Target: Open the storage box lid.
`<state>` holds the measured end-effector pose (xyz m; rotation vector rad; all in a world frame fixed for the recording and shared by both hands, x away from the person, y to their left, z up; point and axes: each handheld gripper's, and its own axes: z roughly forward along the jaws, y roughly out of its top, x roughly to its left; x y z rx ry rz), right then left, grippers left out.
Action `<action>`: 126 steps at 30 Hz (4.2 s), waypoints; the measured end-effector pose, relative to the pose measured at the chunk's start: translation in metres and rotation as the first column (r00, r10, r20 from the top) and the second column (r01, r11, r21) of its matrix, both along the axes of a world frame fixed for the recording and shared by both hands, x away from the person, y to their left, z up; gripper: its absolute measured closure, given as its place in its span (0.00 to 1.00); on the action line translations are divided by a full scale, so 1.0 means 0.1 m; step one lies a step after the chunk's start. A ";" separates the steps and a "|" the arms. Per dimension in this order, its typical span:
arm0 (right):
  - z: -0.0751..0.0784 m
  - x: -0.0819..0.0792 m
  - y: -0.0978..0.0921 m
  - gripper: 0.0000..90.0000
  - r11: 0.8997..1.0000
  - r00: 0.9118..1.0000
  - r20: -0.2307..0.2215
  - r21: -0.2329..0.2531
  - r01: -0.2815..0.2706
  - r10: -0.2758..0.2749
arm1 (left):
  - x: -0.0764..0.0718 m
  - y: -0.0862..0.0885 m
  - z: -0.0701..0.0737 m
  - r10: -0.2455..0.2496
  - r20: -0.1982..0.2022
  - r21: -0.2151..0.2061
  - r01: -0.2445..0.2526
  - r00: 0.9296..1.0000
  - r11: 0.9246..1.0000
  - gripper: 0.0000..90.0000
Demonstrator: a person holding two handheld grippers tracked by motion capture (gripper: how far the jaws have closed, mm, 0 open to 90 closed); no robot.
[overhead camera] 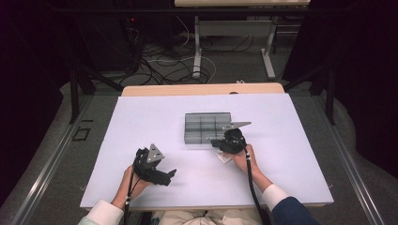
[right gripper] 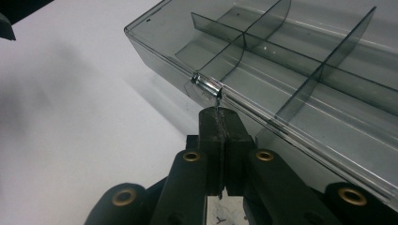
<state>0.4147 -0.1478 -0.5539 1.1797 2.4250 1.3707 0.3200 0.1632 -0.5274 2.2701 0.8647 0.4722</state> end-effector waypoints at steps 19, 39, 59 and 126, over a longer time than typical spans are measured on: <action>-0.05 0.02 0.02 0.95 0.998 1.000 -0.009 0.057 -0.006 0.006 | 0.01 -0.01 -0.02 0.008 0.017 -0.013 -0.008 1.000 1.000 0.00; -0.01 0.01 0.00 0.95 0.998 1.000 0.009 0.055 -0.020 0.020 | 0.01 -0.01 -0.01 0.005 0.017 -0.014 -0.005 1.000 1.000 0.00; 0.04 -0.02 0.01 0.93 0.997 0.998 0.056 0.078 0.002 -0.006 | 0.02 -0.02 0.00 0.002 0.016 -0.011 -0.001 1.000 1.000 0.00; 0.26 -0.04 -0.08 0.78 0.998 0.991 0.131 -0.040 0.043 -0.038 | 0.89 -0.53 0.14 0.060 0.129 -0.117 -0.045 0.990 0.992 0.70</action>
